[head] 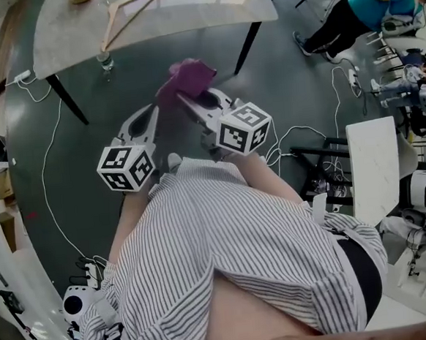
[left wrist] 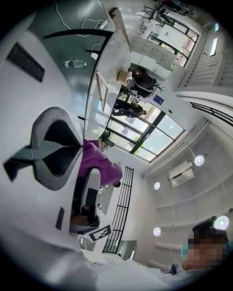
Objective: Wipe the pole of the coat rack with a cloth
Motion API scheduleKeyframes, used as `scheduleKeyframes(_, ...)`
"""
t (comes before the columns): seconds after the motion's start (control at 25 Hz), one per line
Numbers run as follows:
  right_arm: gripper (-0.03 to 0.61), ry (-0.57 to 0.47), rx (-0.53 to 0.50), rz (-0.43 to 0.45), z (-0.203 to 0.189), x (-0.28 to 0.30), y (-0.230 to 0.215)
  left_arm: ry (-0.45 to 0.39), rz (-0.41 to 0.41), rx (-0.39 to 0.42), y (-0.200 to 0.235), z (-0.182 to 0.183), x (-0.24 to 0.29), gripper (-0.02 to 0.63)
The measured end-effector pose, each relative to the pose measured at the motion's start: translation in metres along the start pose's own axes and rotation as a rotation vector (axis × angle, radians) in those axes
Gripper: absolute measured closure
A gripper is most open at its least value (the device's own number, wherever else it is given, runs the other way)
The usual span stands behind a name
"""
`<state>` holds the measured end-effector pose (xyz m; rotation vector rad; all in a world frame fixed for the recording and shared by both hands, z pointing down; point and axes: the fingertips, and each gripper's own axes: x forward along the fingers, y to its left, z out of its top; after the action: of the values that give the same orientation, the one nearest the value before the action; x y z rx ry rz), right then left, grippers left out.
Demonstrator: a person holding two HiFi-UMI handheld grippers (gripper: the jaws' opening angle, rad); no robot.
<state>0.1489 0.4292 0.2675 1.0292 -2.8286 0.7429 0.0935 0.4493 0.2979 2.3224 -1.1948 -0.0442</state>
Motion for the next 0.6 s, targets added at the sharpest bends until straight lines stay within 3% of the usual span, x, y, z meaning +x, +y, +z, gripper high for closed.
scheduleKeyframes(0.28,0.499,0.032,0.006,0.01,0.028,0.045,-0.059,-0.032,0.045,0.022,0.04,0.042,0.06,0.599)
scheduleKeyframes(0.6,0.499,0.081,0.075,-0.018,0.019,0.068,-0.092,-0.003,0.095,-0.022,0.069,0.04,0.078,0.599)
